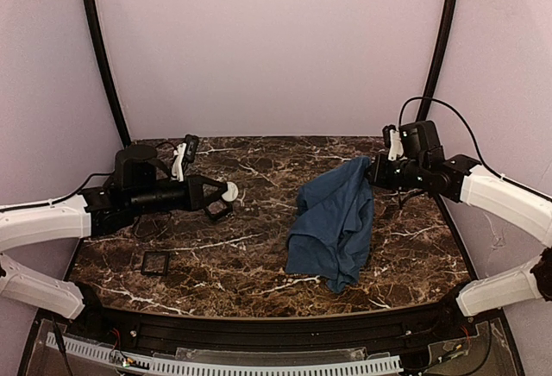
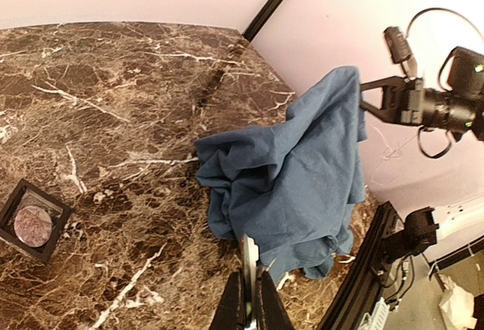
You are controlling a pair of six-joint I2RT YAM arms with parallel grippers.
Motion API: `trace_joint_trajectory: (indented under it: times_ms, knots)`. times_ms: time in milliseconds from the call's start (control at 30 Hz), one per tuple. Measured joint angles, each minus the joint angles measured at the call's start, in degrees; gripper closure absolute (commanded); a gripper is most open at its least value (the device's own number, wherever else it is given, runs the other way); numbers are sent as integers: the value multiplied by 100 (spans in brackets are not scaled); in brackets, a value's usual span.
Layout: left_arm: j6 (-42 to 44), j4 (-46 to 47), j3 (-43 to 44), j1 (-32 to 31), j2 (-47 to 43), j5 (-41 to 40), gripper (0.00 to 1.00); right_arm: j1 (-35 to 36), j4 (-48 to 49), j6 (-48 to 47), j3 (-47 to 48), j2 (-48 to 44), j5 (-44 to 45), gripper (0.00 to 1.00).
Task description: Remove the brooch from the garment
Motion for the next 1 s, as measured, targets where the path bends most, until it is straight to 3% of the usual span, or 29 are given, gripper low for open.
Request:
trace_joint_trajectory:
  times_ms: [100,133,300,633,1000]
  knots:
    - [-179,184,-35,22,-103,170,99,-168,-81,31,-188,66,-46,45]
    - [-243,278,-61,31,-125,245,99,-175,-101,22,-249,50,-59,37]
    - [-564,809,-258,37,-155,658,99,-173,-37,-168,-514,-481,-284,14]
    - [-1104,2065,-319,46,-37,1478,99,85,1231,-398,-1167,-1792,-1775,11]
    - [-1585,3178,-387,46,271,2092,99,1650,2935,-212,-1270,-973,-2817,19]
